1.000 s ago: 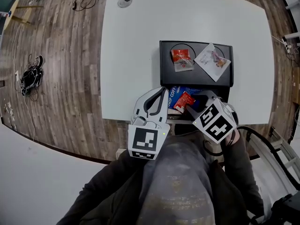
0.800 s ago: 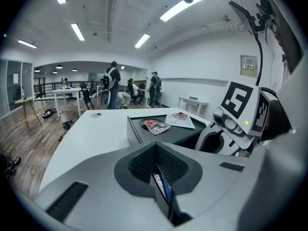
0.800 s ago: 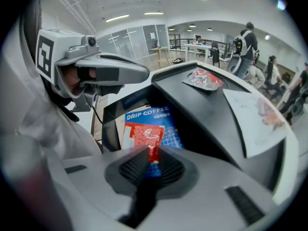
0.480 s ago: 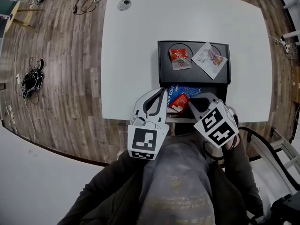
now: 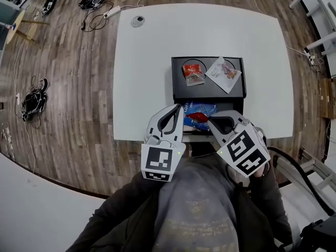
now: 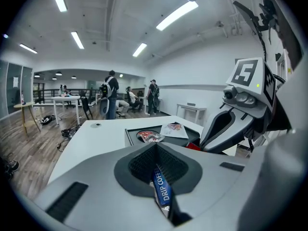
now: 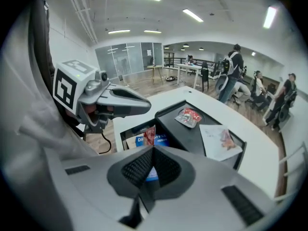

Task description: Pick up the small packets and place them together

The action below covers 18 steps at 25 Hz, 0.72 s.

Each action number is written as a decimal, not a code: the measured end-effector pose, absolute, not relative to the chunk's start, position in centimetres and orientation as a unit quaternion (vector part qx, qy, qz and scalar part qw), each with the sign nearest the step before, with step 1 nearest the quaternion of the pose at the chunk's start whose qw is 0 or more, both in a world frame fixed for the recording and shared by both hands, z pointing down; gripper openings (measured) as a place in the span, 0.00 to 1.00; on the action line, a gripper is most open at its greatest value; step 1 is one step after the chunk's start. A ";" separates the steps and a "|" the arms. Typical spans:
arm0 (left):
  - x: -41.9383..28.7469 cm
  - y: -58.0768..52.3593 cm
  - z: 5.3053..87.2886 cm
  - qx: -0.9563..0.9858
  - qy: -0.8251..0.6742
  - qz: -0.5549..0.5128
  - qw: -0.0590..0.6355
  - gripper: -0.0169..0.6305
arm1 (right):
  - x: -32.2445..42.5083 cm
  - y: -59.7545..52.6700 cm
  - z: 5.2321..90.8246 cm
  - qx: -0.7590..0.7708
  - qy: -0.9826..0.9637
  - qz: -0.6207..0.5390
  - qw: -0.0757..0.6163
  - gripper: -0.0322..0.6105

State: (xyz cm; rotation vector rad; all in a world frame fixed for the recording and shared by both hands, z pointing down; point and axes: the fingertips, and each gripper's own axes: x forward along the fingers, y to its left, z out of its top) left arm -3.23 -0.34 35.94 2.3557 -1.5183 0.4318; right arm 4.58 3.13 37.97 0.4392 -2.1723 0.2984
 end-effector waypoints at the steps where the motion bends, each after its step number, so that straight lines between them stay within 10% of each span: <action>1: -3.2 -0.4 35.8 0.822 -0.529 0.148 0.150 0.03 | 4.6 2.9 37.4 0.180 -0.875 0.117 0.433 0.05; 18: -3.5 -4.3 35.2 0.806 -0.551 0.156 0.152 0.03 | 6.7 -8.2 33.9 0.236 -0.876 0.115 0.404 0.05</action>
